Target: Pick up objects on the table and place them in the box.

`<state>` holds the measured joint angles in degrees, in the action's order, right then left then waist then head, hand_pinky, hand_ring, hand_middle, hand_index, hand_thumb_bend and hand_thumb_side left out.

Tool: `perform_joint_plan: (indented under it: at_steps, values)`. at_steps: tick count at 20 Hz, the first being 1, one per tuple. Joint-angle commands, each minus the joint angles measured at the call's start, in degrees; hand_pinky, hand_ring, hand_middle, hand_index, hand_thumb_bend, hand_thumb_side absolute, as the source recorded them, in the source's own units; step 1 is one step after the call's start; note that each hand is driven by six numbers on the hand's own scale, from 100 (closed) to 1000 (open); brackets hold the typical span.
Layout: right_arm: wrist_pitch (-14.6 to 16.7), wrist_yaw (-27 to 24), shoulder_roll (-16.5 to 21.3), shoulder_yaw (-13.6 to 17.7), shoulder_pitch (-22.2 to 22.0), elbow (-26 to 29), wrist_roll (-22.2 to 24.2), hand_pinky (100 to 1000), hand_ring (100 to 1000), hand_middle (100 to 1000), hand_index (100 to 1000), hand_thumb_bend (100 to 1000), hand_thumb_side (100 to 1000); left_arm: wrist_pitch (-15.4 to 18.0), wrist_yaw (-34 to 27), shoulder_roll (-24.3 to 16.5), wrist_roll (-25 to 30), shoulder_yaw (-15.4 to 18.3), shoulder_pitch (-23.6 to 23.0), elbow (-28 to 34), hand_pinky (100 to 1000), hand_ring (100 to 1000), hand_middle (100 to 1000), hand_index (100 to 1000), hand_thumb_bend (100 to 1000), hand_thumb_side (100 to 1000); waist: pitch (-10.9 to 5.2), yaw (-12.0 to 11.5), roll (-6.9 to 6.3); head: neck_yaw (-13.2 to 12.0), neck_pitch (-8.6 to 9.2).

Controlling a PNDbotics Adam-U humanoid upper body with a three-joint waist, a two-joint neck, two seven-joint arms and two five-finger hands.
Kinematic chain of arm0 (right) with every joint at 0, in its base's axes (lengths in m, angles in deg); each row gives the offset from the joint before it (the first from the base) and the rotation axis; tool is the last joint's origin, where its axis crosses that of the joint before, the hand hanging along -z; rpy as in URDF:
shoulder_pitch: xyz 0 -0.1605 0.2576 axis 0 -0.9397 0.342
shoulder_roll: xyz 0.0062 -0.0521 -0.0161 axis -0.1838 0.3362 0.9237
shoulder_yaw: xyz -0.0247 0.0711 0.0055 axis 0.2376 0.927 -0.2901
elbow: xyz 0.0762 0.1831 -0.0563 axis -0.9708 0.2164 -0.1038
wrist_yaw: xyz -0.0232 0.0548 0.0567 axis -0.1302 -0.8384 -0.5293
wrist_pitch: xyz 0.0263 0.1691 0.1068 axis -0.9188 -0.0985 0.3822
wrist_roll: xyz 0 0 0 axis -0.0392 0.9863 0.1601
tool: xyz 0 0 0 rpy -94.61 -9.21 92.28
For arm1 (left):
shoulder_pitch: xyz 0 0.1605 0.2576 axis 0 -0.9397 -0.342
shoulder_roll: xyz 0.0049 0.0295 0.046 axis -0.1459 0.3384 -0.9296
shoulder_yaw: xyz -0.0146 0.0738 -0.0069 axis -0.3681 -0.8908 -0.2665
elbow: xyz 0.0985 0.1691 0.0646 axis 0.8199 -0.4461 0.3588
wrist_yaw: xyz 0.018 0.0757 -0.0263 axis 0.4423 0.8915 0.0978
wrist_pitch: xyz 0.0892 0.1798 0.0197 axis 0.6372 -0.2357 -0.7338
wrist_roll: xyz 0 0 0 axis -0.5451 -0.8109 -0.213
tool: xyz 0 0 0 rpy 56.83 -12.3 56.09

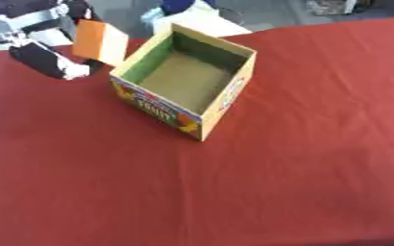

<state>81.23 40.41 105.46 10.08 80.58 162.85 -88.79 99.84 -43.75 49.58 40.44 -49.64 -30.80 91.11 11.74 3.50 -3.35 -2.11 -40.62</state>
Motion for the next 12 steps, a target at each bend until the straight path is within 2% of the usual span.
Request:
perform_joint_plan:
  at_steps: [1,12]
  values:
    - [0.2,-0.62,0.77,0.01,0.75,0.85,0.5,625,762,551,725,100,870,0.15,0.03,1.25,0.9,0.12,3.24,-1.4,686,663,541,615,100,246,-0.48,0.21,0.47,-0.5,0.91]
    - [0.61,-1.31,0.3,-0.19,2.27,0.85,1.0,623,762,550,725,100,871,3.54,6.01,9.31,-0.29,-0.93,11.01,-8.74,689,667,546,616,100,246,1.44,2.03,0.67,-1.83,2.56]
